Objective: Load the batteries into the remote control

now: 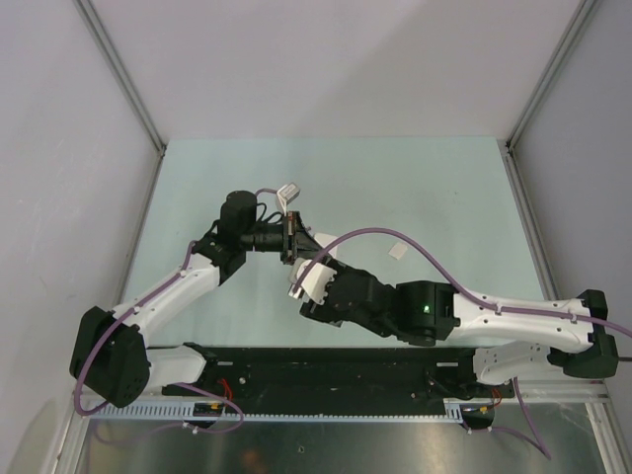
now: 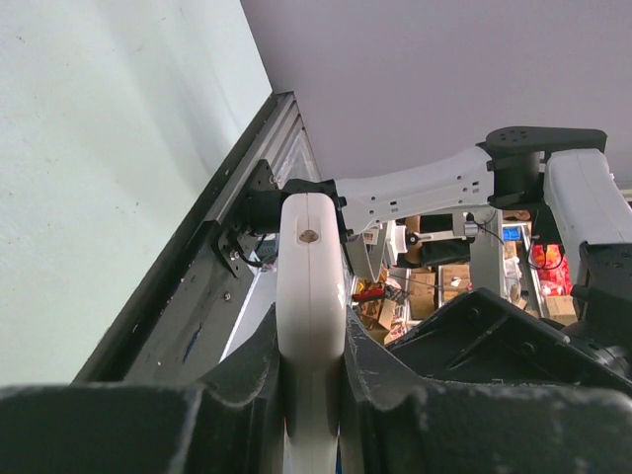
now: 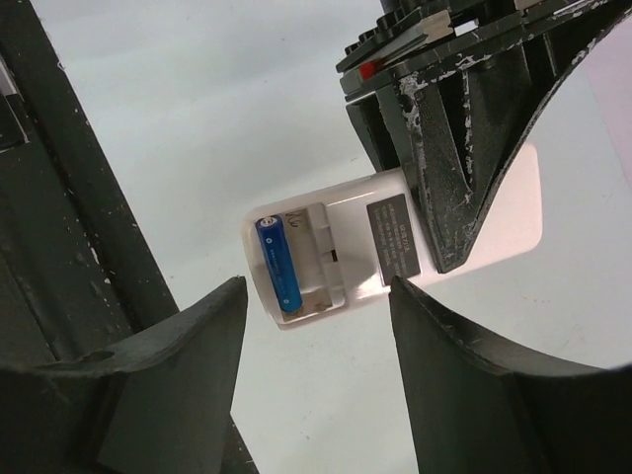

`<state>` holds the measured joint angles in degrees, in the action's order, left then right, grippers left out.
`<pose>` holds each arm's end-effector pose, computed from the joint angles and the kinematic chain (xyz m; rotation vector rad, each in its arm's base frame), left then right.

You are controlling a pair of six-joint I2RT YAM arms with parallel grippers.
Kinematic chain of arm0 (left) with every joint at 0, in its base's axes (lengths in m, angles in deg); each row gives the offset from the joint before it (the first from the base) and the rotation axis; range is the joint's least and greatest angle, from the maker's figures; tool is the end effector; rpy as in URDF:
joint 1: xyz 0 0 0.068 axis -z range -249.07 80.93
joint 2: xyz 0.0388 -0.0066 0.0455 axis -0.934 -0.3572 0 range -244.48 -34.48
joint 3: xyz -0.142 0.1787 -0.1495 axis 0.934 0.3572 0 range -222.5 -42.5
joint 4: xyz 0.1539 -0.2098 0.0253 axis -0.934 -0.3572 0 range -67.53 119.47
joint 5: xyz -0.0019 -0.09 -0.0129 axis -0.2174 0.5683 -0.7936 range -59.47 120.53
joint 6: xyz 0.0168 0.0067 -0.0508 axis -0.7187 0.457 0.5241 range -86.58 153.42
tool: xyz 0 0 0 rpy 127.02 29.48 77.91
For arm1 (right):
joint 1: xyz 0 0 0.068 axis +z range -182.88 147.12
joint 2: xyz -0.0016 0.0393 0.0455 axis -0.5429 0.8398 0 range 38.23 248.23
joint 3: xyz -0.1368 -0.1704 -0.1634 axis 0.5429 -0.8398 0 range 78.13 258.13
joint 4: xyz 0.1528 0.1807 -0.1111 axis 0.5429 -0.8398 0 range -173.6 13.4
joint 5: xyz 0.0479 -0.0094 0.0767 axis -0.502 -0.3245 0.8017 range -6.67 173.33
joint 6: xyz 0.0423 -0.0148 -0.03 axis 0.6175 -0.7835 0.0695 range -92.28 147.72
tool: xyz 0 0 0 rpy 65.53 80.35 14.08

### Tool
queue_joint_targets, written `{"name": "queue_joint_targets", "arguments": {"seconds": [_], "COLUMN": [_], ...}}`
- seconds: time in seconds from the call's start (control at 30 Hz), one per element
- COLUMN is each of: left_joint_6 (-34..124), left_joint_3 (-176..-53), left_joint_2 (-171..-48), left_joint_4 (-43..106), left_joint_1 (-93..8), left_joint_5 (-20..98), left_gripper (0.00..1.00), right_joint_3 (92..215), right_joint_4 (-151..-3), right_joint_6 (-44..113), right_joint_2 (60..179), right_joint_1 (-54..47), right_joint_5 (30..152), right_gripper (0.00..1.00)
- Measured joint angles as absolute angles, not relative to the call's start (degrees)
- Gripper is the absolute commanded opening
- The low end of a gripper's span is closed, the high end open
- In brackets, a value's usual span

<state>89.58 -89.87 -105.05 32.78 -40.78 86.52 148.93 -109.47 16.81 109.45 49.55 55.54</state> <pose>0.2231 -0.1537 0.2893 0.2565 2.2429 -1.8303 0.0519 0.2640 0.3638 -1.3150 1.6199 0.2372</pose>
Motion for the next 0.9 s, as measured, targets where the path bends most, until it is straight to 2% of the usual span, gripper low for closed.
{"name": "queue_joint_targets", "arguments": {"seconds": [0.2, 0.43, 0.53, 0.6, 0.73, 0.9], "left_joint_6": [89.98, 90.46, 90.94, 91.14, 91.92, 92.97], "left_joint_3": [-89.87, -89.87, -89.87, -89.87, -89.48, -87.66], "left_joint_2": [-105.05, -105.25, -105.31, -105.29, -105.09, -104.74], "left_joint_4": [32.78, 33.59, 34.96, 36.08, 38.48, 41.32], "left_joint_1": [-40.91, -40.97, -40.97, -41.00, -41.00, -41.00], "left_joint_5": [86.54, 86.23, 85.51, 84.29, 80.24, 75.35], "left_gripper": [0.00, 0.00, 0.00, 0.00, 0.00, 0.00], "right_joint_3": [149.76, 151.88, 151.75, 150.68, 148.76, 147.43], "right_joint_4": [-110.84, -110.34, -109.07, -107.26, -106.73, -106.56], "right_joint_6": [17.64, 23.60, 29.37, 34.27, 45.50, 54.12], "right_joint_2": [107.73, 103.75, 102.57, 101.52, 100.19, 100.38], "right_joint_1": [50.38, 49.36, 46.30, 43.30, 35.61, 33.42], "right_joint_5": [55.58, 55.67, 55.08, 55.12, 57.26, 61.22], "right_gripper": [0.68, 0.77, 0.86, 0.88, 1.00, 1.00]}}
